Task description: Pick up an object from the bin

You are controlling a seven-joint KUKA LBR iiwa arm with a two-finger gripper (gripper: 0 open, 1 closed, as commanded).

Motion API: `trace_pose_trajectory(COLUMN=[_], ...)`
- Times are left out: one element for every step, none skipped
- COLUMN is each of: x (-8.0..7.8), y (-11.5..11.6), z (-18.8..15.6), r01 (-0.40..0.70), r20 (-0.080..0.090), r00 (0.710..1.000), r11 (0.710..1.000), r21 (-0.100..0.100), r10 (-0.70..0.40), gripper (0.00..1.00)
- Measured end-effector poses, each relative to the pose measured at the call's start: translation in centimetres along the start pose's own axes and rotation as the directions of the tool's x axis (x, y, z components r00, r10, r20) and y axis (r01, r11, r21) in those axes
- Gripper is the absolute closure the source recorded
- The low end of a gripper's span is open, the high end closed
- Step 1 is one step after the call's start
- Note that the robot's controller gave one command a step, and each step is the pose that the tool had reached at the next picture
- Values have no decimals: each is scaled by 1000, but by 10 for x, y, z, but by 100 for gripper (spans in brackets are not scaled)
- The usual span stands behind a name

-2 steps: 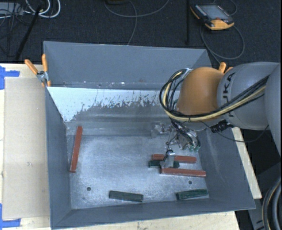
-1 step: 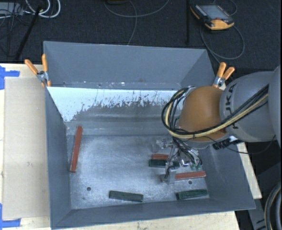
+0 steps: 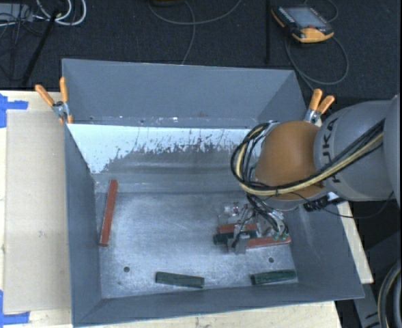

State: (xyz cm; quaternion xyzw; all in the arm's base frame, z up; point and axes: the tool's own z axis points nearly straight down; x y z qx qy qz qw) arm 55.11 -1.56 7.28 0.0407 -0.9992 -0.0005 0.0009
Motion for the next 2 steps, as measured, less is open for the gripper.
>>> trace_pose_trajectory(x=[17,18], y=[21,36], z=[-107,-156], r01=[50,40], r20=[9,7], r00=[999,999], r11=[999,999], r21=[1,1], r10=[-50,-40], gripper=[100,100])
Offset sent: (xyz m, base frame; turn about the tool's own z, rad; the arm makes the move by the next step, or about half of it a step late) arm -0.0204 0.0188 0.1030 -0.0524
